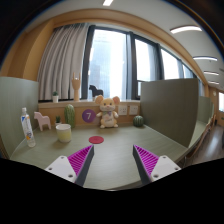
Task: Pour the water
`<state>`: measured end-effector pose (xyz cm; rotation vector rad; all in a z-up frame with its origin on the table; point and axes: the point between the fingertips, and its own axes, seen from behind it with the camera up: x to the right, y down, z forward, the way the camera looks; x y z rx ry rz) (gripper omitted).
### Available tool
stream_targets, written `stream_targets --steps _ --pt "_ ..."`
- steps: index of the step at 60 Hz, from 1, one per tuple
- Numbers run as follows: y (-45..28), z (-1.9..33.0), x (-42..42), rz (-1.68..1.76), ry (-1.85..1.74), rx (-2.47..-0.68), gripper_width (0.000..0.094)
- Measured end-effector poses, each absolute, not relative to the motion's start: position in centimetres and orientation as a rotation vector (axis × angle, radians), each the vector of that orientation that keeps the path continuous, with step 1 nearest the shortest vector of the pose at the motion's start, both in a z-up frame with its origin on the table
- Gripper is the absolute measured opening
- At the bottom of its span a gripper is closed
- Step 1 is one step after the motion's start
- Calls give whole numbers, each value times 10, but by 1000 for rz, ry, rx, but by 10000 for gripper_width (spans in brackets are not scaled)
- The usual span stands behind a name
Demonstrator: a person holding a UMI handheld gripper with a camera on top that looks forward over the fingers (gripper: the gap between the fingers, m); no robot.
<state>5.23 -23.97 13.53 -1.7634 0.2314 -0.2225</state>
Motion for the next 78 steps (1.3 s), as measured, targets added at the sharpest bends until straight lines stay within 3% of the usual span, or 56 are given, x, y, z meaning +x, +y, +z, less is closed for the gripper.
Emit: stream_targets --steps 12,43,59,78 --pt "-227 132 -6 -157 203 -1749 794" --pt "-130 99 -313 134 -153 -1774 798" --pt "-69 99 -375 157 -203 -1755 796" --pt "-3 113 -389 161 -183 -1709 788"
